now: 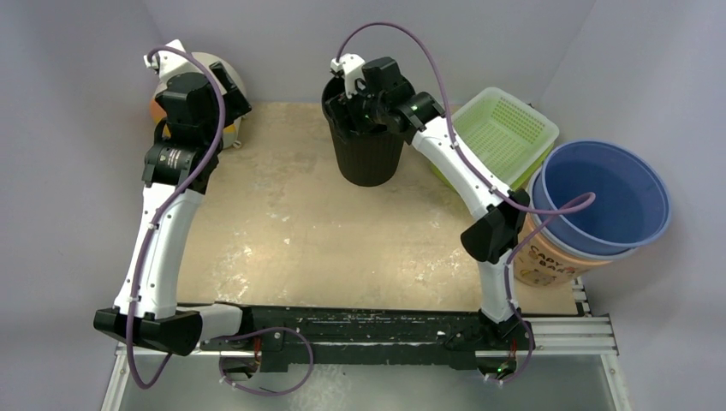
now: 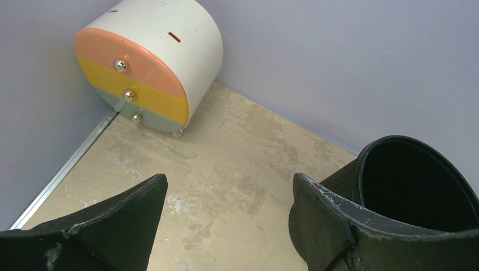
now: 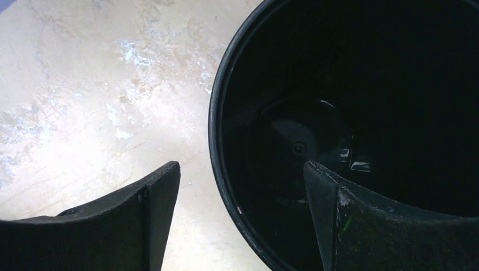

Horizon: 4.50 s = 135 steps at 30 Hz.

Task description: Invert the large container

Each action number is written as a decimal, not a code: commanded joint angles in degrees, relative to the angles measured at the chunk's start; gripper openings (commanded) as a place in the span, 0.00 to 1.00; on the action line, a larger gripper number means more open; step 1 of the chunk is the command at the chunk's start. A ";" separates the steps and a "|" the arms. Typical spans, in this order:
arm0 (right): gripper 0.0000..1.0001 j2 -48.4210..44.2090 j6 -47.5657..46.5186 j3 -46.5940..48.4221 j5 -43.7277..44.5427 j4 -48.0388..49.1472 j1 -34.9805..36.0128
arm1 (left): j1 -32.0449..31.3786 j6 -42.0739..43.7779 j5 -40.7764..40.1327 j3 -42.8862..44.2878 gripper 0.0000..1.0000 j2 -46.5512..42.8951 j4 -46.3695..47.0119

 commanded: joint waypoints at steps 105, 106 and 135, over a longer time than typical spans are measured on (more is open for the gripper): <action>0.54 19.06 62.47 -44.66 -44.95 81.35 -21.11 | -0.06 -3.02 -4.27 11.48 0.67 5.82 2.89; 0.55 18.34 59.23 -43.08 -43.38 75.99 -21.07 | -0.06 -2.89 -4.05 11.36 0.67 6.14 2.80; 1.00 -19.84 7.32 -44.56 -6.87 17.54 -10.49 | -0.06 -3.68 8.73 2.06 0.69 7.74 1.36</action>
